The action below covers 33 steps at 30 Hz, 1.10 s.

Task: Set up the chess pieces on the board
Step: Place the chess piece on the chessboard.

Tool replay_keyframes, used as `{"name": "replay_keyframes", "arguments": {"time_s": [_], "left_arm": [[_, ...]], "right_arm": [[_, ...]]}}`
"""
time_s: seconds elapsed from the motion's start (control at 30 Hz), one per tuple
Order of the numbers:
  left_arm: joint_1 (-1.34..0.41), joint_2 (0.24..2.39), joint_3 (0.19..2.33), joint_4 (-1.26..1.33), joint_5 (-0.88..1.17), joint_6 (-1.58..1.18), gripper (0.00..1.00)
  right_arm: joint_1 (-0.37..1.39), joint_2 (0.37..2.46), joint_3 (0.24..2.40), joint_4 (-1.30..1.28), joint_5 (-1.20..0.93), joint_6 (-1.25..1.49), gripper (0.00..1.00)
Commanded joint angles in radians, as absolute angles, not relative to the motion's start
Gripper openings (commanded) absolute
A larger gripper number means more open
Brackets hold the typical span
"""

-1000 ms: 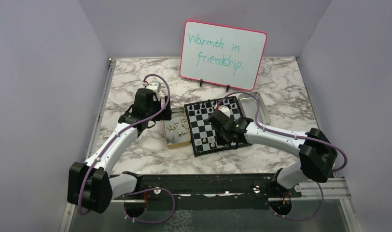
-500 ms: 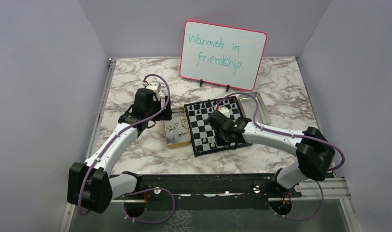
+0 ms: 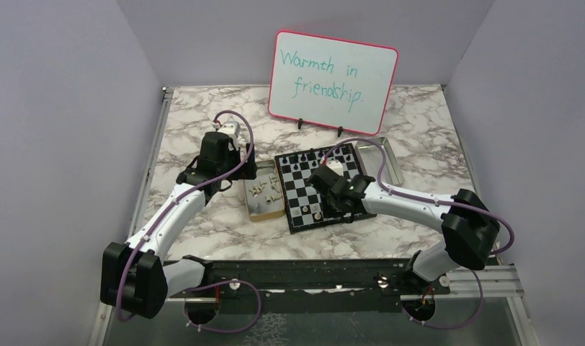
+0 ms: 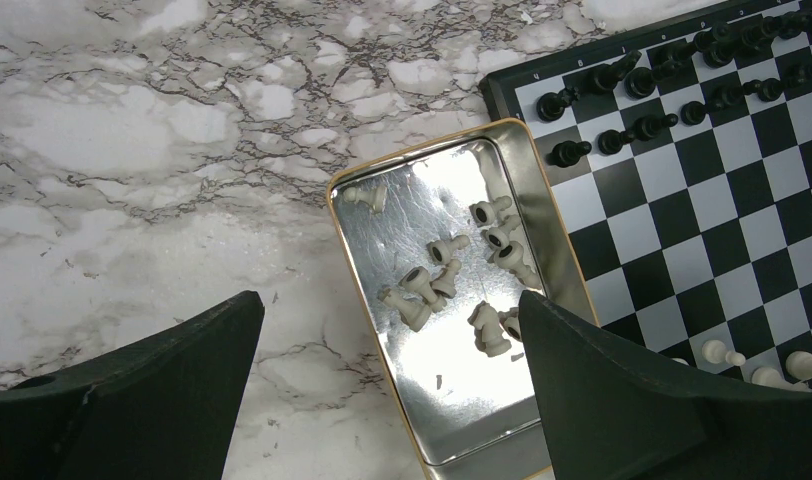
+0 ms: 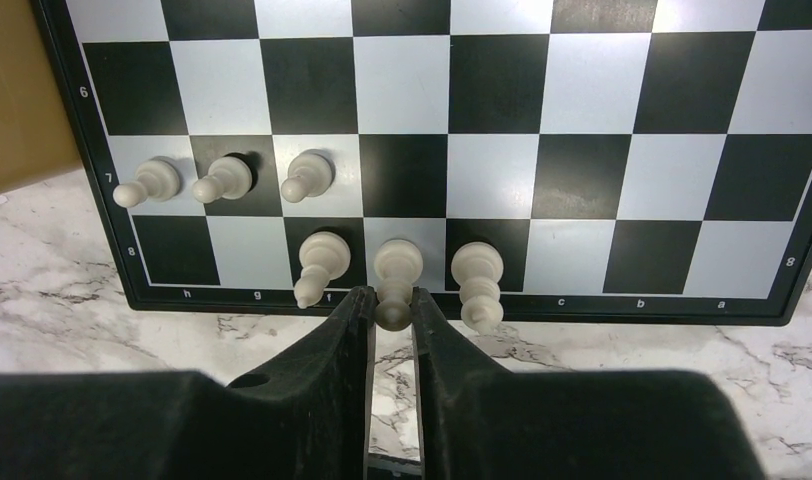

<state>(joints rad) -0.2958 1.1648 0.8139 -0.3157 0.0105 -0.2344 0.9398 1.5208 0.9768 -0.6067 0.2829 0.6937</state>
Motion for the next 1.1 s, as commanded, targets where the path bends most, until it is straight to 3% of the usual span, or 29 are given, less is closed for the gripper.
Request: {"name": "replay_keyframes", "arguments": {"time_s": [0.0, 0.23, 0.8, 1.07], "left_arm": [[-0.295, 1.142, 0.808, -0.299, 0.026, -0.224, 0.99], [-0.295, 1.146, 0.808, -0.298, 0.031, -0.225, 0.99], [-0.295, 1.142, 0.807, -0.301, 0.057, -0.219, 0.99], [-0.295, 1.162, 0.872, -0.393, 0.147, -0.223, 0.9]], "right_arm": [[0.948, 1.533, 1.009, -0.649, 0.294, 0.719, 0.25], [0.948, 1.493, 1.039, -0.675, 0.318, 0.724, 0.31], [0.947, 1.472, 1.067, -0.698, 0.298, 0.727, 0.32], [0.947, 1.417, 1.176, -0.759, 0.291, 0.686, 0.48]]}}
